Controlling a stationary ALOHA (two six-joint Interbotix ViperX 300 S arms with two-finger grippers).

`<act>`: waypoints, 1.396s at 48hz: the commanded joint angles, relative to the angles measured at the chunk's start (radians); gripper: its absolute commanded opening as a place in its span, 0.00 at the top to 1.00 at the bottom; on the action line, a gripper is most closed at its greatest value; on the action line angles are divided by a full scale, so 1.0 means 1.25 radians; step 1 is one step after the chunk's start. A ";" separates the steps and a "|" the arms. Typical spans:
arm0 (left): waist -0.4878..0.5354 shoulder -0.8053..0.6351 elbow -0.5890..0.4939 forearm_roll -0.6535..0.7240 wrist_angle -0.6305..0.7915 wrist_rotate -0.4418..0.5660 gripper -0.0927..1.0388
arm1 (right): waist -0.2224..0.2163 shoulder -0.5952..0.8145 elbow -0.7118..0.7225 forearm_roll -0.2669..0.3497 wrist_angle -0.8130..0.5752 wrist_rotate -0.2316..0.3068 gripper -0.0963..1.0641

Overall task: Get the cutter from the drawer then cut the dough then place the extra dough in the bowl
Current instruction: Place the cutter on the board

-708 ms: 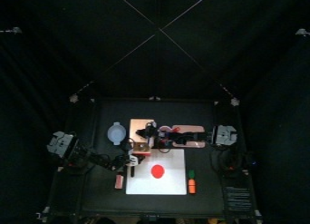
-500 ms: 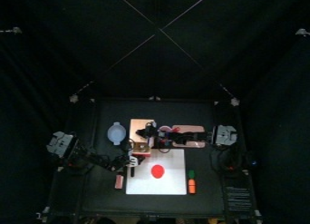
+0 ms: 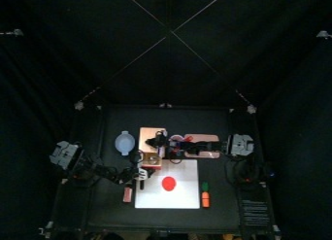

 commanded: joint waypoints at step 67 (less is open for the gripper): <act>-0.076 -0.346 0.196 0.331 -0.231 0.166 0.12 | 0.052 -0.076 -0.023 0.002 0.069 0.002 0.48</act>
